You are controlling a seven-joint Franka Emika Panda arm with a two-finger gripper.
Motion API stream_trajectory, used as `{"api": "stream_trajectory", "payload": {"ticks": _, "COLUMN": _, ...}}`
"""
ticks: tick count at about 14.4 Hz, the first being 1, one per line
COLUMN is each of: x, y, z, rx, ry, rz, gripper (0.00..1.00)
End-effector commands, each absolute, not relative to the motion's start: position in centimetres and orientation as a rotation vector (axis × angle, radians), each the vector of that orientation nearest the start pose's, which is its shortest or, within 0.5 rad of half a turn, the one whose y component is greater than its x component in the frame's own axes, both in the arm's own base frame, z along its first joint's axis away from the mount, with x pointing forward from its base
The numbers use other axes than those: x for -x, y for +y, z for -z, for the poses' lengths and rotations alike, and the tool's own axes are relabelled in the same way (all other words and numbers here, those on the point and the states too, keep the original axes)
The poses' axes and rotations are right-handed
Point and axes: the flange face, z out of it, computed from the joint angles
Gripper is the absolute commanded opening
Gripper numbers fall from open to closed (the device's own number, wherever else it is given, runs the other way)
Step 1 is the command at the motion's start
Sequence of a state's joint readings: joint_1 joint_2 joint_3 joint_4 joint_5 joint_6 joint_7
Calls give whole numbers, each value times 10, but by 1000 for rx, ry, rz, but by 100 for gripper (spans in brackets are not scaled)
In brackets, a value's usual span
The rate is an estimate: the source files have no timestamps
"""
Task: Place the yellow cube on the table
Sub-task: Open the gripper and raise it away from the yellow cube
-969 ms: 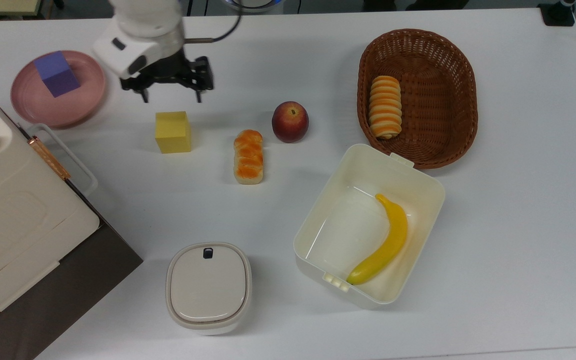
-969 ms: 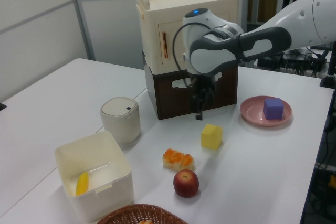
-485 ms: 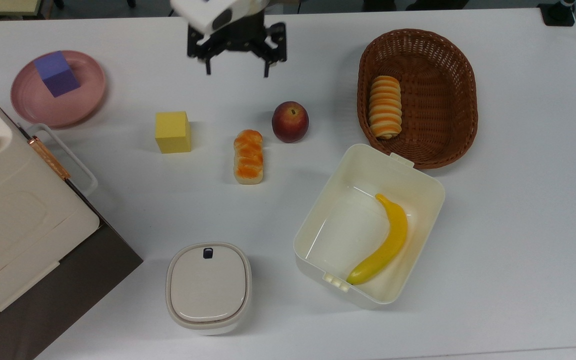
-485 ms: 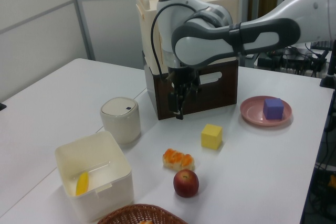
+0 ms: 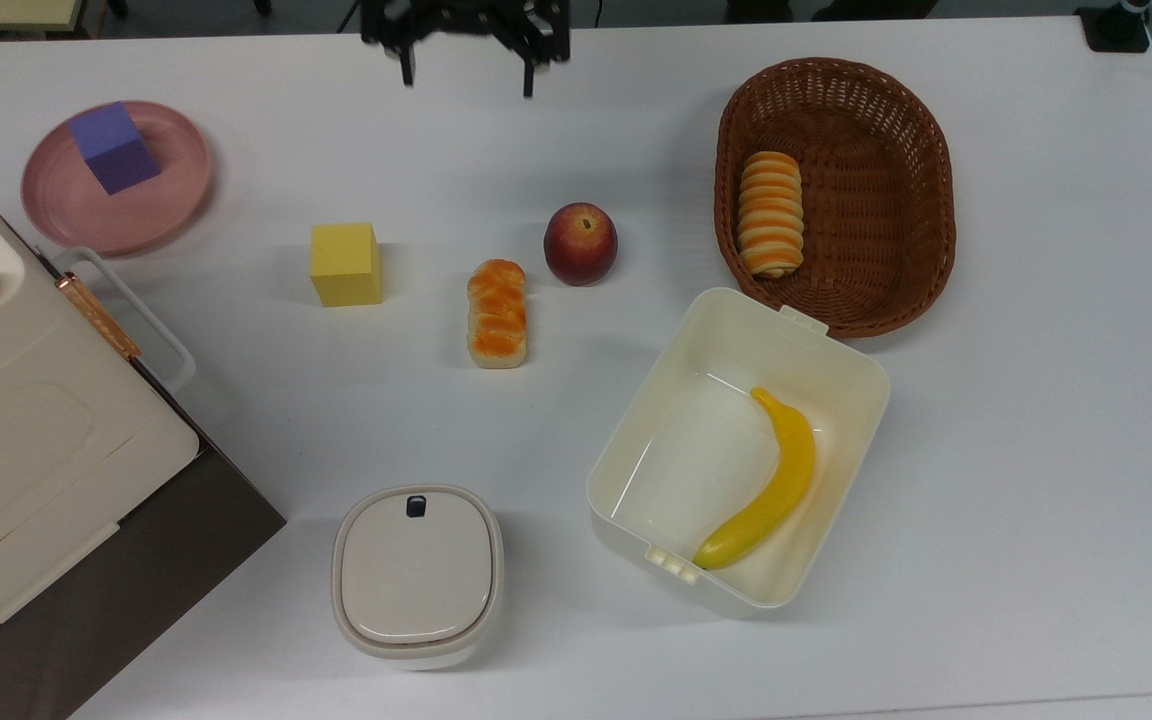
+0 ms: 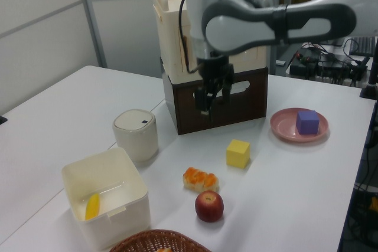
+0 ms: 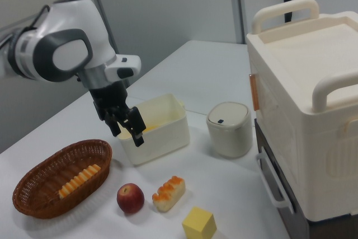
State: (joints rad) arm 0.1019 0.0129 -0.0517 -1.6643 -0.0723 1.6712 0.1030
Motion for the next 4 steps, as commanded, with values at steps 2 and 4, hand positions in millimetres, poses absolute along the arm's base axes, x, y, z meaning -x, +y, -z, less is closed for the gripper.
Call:
{"api": "stream_trajectory", "payload": {"ticks": 2, "x": -550, "y": 21, "z": -600, "rx": 3185, "ry": 83, "rz": 3, "gripper": 100}}
{"api": "stream_trajectory", "payload": {"ticks": 4, "x": -550, "y": 20, "z": -600, "rx": 3185, "ry": 90, "rz": 3, "gripper": 100}}
